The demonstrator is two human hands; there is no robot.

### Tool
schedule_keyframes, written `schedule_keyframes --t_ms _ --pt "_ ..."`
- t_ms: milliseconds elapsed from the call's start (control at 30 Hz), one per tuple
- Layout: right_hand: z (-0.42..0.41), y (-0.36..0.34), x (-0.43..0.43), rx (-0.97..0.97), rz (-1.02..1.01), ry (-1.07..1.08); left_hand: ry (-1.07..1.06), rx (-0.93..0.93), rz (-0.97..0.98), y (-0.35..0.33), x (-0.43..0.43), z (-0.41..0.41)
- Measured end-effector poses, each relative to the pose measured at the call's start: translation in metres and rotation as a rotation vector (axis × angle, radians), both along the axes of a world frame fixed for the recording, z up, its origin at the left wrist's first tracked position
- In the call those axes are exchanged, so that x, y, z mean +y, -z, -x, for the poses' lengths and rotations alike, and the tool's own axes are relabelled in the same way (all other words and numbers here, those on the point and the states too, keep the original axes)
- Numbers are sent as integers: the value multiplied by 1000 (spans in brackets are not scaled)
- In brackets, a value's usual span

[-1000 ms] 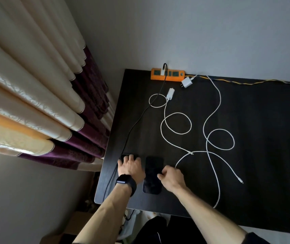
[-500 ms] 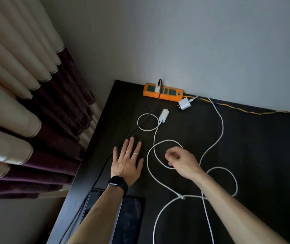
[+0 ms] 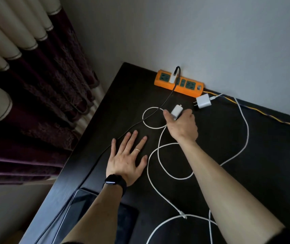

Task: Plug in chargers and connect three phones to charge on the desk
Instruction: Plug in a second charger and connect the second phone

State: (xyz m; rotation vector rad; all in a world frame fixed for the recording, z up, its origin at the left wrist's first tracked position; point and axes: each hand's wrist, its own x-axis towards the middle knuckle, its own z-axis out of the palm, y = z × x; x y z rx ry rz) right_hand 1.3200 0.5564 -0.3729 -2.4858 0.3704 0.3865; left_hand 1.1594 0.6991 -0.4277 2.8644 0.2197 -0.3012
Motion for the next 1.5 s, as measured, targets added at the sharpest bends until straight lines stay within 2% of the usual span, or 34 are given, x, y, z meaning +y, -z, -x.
schedule_keyframes --t_ms 67,100,233,300,433,533,800,933,1100,1367,1500 --pt "-2 2 -2 10 -13 -14 -9 8 3 -2 2 2" --pt "-2 4 -7 8 -96 4 -10 13 7 -2 3 4" --pt "-4 0 -39 37 -655 175 -15 12 39 -4 4 4" --pt "-6 -9 -57 114 -838 185 -13 16 40 -4 5 2" --pt "-9 -15 -80 228 -954 118 -13 8 50 -5 4 1" --pt "-11 -14 -81 216 -869 90 -29 -13 66 -2 2 3" --pt "-41 -21 -56 153 -580 194 -34 12 51 -6 2 -2" --pt "-51 -27 -54 38 -394 -12 -31 -8 62 -4 1 -1" --pt "-77 -38 -48 -147 -159 -93 -30 -2 60 -4 1 -1" --pt "-116 -44 -46 -200 227 -405 -30 9 78 -9 2 -2" --pt "-128 -51 -42 -250 313 -455 -34 -2 89 -8 2 -1"
